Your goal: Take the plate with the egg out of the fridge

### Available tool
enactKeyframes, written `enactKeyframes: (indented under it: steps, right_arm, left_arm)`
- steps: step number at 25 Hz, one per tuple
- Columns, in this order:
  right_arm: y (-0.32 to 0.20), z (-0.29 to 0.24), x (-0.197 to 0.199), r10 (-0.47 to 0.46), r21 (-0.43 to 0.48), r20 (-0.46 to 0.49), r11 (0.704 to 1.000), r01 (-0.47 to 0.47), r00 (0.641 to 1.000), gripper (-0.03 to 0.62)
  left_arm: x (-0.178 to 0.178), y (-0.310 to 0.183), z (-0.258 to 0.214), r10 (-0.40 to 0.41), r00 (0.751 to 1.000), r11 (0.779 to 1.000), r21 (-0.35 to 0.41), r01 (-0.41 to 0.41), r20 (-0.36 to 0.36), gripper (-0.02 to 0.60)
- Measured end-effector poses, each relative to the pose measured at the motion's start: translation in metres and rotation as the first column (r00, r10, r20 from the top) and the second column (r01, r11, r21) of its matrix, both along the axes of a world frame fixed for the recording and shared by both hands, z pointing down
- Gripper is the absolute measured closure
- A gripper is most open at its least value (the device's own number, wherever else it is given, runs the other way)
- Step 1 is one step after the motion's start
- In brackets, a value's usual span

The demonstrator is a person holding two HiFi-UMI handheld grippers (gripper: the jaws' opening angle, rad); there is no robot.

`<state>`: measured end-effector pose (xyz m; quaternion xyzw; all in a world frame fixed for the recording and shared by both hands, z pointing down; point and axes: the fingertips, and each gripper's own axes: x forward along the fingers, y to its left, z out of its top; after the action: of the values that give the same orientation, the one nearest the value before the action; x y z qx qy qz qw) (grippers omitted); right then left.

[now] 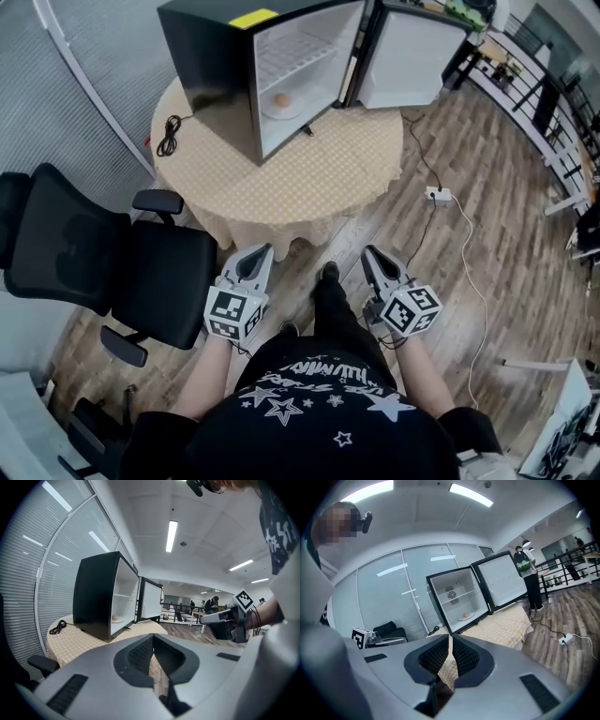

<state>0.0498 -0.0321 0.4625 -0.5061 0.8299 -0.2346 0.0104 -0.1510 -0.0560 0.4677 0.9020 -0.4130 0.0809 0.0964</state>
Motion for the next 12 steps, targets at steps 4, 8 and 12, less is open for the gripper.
enactKeyframes:
  steps: [4, 8, 12]
  right_arm:
    - [-0.02, -0.001, -0.006, -0.029, 0.003, 0.031, 1.0, 0.029, 0.999, 0.553]
    - [-0.047, 0.001, -0.013, -0.07, 0.01, 0.053, 0.998, 0.07, 0.996, 0.553]
    - [-0.079, -0.004, -0.008, -0.089, 0.02, 0.088, 0.996, 0.087, 0.992, 0.553]
  left_arm:
    - [-0.009, -0.007, 0.001, -0.041, 0.999, 0.999, -0.006, 0.041, 0.011, 0.576]
    - [-0.018, -0.02, 0.004, -0.097, 0.995, 0.995, -0.013, 0.097, 0.021, 0.577]
    - [-0.012, -0.044, 0.007, -0.124, 0.992, 0.992, -0.032, 0.124, 0.007, 0.575]
